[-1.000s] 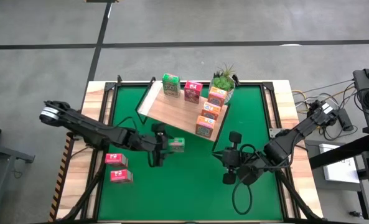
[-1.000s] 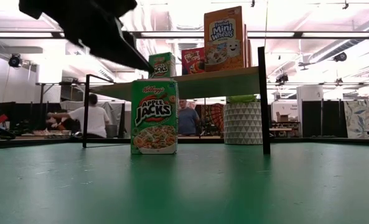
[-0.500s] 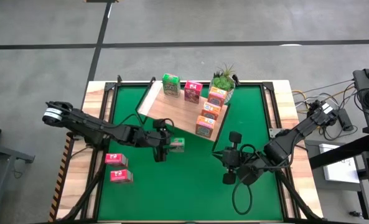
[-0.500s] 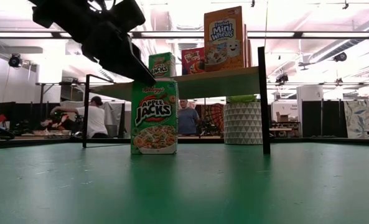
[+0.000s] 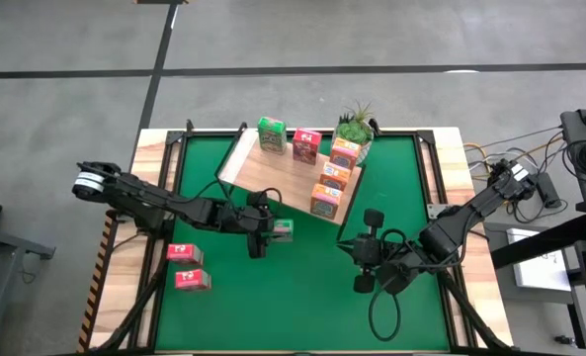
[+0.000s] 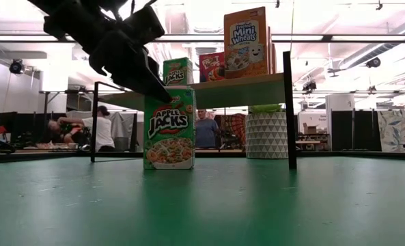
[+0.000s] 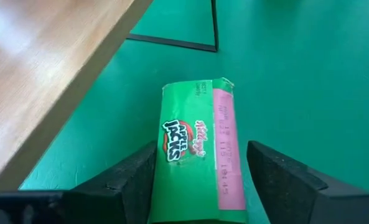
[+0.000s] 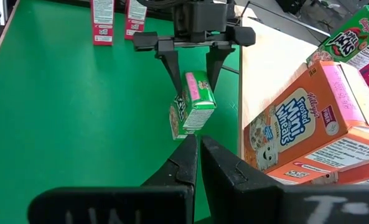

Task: Stack cereal on shelf
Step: Put the left green cereal box aligned with the other orange cereal box on the shelf

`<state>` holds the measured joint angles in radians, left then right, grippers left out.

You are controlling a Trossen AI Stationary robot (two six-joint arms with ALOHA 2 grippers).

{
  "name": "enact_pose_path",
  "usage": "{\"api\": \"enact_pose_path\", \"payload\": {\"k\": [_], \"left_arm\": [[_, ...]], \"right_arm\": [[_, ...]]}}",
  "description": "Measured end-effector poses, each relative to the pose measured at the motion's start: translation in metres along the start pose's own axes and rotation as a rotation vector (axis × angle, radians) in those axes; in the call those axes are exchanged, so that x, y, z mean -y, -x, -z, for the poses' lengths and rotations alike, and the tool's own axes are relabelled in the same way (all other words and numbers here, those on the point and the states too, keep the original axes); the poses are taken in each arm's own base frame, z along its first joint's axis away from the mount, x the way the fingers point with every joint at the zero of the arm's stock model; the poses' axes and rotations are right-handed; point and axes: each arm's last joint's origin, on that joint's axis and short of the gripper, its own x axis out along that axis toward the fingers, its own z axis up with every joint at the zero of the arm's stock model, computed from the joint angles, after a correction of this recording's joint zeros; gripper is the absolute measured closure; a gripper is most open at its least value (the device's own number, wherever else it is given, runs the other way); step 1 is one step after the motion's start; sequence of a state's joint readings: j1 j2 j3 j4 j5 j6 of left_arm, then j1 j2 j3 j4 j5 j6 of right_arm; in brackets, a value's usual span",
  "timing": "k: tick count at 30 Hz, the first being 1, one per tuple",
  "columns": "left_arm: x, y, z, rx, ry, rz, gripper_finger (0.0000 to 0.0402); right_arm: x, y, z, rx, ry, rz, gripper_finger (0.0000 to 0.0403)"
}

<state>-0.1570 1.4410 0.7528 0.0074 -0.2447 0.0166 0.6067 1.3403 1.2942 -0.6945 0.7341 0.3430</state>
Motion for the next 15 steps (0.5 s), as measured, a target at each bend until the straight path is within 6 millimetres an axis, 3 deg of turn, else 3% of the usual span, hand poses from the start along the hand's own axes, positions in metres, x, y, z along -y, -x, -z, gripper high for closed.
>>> {"api": "enact_pose_path", "payload": {"k": [15], "left_arm": [[0.0, 0.0005, 0.0001, -0.003, 0.0, 0.001, 0.0244]], "right_arm": [[0.0, -0.0002, 0.0005, -0.002, -0.002, 0.001, 0.0394]]}}
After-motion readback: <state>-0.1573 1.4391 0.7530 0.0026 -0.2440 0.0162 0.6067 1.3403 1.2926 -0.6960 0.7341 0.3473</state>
